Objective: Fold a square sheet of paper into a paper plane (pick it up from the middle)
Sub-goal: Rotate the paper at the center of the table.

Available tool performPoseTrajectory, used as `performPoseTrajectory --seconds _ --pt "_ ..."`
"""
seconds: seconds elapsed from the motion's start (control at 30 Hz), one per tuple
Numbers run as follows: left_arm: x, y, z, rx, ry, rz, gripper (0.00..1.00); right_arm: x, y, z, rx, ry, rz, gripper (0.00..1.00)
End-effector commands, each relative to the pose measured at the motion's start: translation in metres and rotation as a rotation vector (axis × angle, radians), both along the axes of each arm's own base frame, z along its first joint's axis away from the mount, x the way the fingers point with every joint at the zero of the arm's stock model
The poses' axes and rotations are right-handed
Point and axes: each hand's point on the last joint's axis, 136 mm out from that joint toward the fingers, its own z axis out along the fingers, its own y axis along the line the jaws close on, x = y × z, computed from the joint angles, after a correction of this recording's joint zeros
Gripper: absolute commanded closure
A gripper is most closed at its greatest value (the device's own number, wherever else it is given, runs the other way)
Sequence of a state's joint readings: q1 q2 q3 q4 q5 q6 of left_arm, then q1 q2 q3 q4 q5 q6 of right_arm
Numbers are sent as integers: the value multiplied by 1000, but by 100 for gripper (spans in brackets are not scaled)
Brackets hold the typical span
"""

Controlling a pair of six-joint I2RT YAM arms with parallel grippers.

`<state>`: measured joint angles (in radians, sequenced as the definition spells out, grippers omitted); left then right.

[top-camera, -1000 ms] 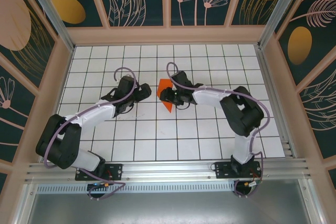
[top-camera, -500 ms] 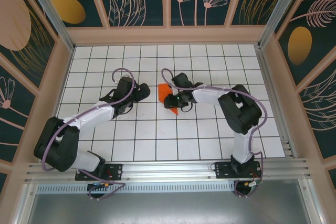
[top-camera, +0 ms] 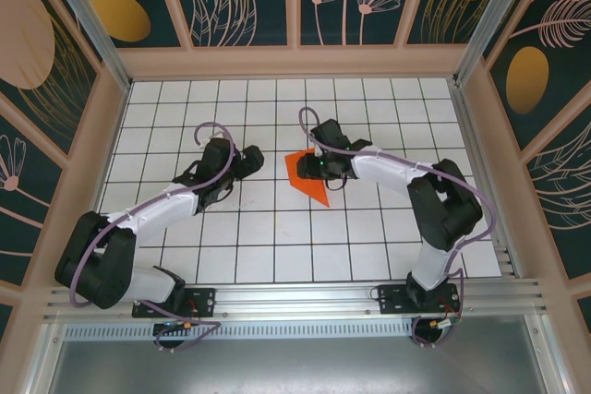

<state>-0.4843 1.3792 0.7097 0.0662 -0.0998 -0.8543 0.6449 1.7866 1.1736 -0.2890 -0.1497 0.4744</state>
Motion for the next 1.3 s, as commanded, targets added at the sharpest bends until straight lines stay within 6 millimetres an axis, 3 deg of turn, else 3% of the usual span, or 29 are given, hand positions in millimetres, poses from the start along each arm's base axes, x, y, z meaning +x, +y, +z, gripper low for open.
performPoseTrajectory --seconds 0.0,0.23,0.4,0.53,0.63,0.7,0.8,0.9,1.0,1.13,1.27 --pt "1 -5 8 -54 -43 -20 1 34 8 -4 -1 -4 -132 53" --pt "0 -12 3 -86 -33 -39 1 47 24 -34 -50 46 -82 53" --pt "-2 -11 1 -96 -25 -37 2 34 44 -51 -41 97 44 54" --pt "-4 -13 -1 -103 -16 -44 1 22 65 -44 -3 83 167 54" --pt "-5 -16 -3 -122 -3 -52 1 34 56 -23 -16 32 101 54" --pt "-6 -21 -5 -149 8 -66 1 39 49 3 34 -15 63 54" --pt "-10 -31 -9 -212 37 -88 2 24 39 31 128 -47 57 54" --pt "-16 -45 -14 -300 71 -121 3 -2 25 32 177 -28 60 54" --pt "-22 -58 -19 -340 104 -146 4 -22 10 20 186 7 39 55" --pt "-31 -76 -30 -368 169 -171 9 -31 -9 4 199 30 -14 58" --pt "-39 -95 -43 -394 235 -200 18 -28 -20 -14 207 69 -43 60"
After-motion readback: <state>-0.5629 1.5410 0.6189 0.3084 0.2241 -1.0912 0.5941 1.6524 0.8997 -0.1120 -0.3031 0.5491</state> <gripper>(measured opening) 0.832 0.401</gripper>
